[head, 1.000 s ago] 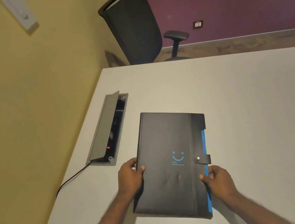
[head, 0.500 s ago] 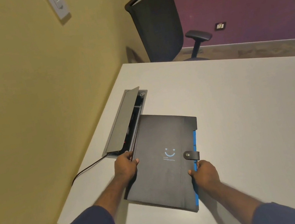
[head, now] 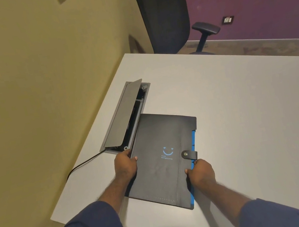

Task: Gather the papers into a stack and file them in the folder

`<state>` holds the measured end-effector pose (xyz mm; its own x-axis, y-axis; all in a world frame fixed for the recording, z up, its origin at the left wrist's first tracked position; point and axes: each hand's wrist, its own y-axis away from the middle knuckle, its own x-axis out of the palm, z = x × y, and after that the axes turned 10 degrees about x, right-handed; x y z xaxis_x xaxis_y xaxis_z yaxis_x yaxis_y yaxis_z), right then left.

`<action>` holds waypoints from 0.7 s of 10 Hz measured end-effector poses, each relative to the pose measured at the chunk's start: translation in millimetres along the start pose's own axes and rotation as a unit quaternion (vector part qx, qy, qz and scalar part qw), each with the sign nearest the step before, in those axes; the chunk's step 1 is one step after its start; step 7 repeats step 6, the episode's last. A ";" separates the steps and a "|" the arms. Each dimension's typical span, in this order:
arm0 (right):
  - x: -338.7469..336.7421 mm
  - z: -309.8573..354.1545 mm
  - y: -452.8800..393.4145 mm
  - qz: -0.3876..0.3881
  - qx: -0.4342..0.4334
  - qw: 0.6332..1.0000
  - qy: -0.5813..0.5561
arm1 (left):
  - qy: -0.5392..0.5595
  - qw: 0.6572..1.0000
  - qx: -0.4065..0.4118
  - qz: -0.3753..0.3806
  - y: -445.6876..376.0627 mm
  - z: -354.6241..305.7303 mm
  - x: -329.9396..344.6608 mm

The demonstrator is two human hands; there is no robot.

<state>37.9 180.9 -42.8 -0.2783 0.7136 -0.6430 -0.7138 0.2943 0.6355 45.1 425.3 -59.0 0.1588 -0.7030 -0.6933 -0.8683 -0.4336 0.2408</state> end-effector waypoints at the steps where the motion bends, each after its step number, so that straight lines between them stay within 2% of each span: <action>1: 0.4 1.5 1.8 -0.002 0.002 1.000 0.008 | -0.022 1.000 -0.007 -0.002 -0.8 -4.0 1.8; 4: -11.4 -4.0 7.9 -0.015 -0.012 1.000 0.003 | -0.150 0.988 0.002 -0.029 6.3 -12.4 6.1; 5: -29.0 -8.6 10.6 -0.026 -0.033 0.999 0.027 | -0.171 0.981 0.063 -0.062 15.2 -19.4 6.0; 6: -54.0 -14.5 6.8 -0.107 -0.102 0.986 0.075 | -0.147 0.972 0.170 -0.074 26.4 -39.8 16.3; 7: -54.0 -14.5 6.8 -0.107 -0.102 0.986 0.075 | -0.147 0.972 0.170 -0.074 26.4 -39.8 16.3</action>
